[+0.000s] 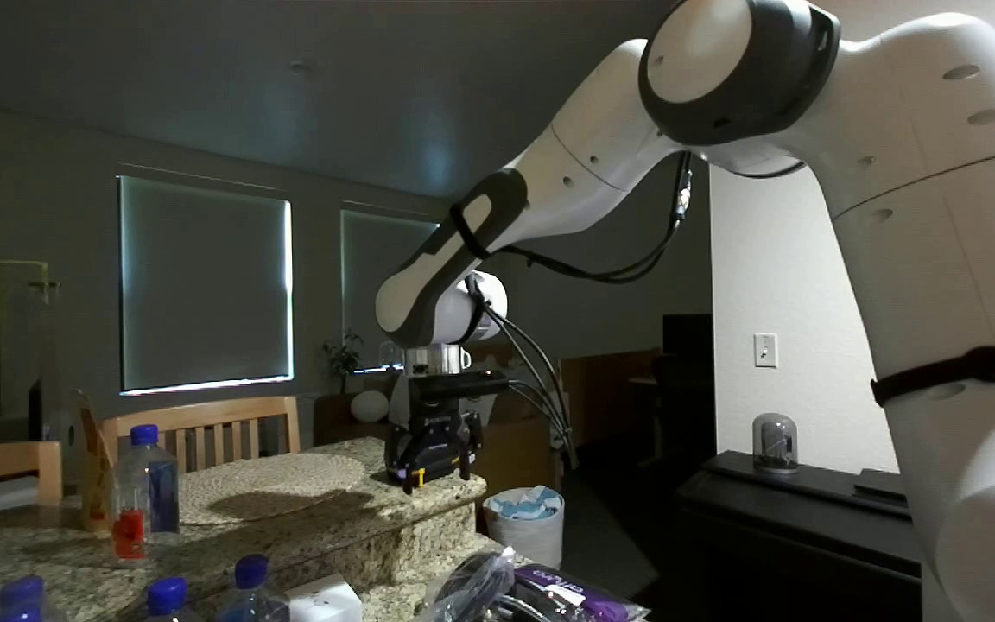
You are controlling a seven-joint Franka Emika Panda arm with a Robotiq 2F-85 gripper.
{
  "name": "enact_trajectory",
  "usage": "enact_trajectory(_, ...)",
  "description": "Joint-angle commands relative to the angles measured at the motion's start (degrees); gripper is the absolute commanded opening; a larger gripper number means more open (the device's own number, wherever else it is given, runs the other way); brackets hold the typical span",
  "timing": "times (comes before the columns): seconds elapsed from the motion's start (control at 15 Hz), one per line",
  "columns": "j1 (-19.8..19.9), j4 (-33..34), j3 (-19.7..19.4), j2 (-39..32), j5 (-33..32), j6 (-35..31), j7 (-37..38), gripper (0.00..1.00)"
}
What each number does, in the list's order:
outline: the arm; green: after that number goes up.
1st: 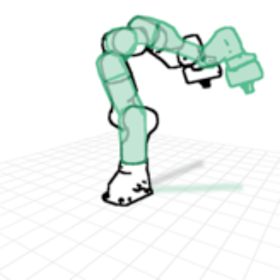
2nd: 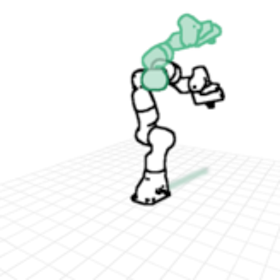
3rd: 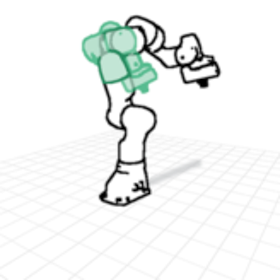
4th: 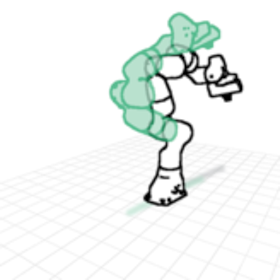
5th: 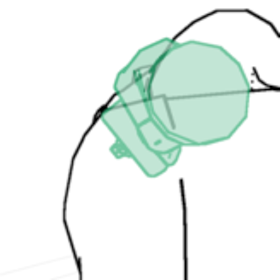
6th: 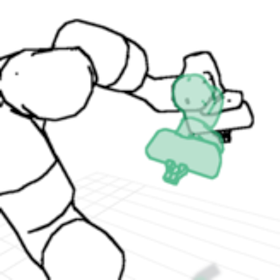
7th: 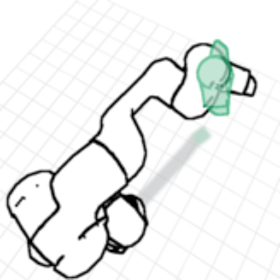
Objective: Push the white box to the left, then pick the plastic bag and put it on the bottom counter
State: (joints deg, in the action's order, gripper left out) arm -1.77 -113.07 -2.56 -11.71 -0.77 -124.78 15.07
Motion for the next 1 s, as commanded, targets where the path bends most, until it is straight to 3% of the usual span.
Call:
enact_trajectory(0.0, 1.0, 0.0, 1.3, 2.0, 2.4, 6.3, -6.1, 1.00)
enact_trajectory(0.2, 0.7, 4.7, 1.7, 3.5, 4.1, 20.4, -12.8, 1.00)
enact_trajectory(0.53, 0.7, 12.8, 2.4, 5.4, 3.0, 35.2, -15.7, 1.00)
enact_trajectory(0.73, 0.5, 14.2, 2.5, 5.8, 2.9, 37.8, -14.3, 1.00)
enact_trajectory(0.93, 0.1, 11.2, 2.9, 8.5, 2.4, 34.0, -13.7, 1.00)
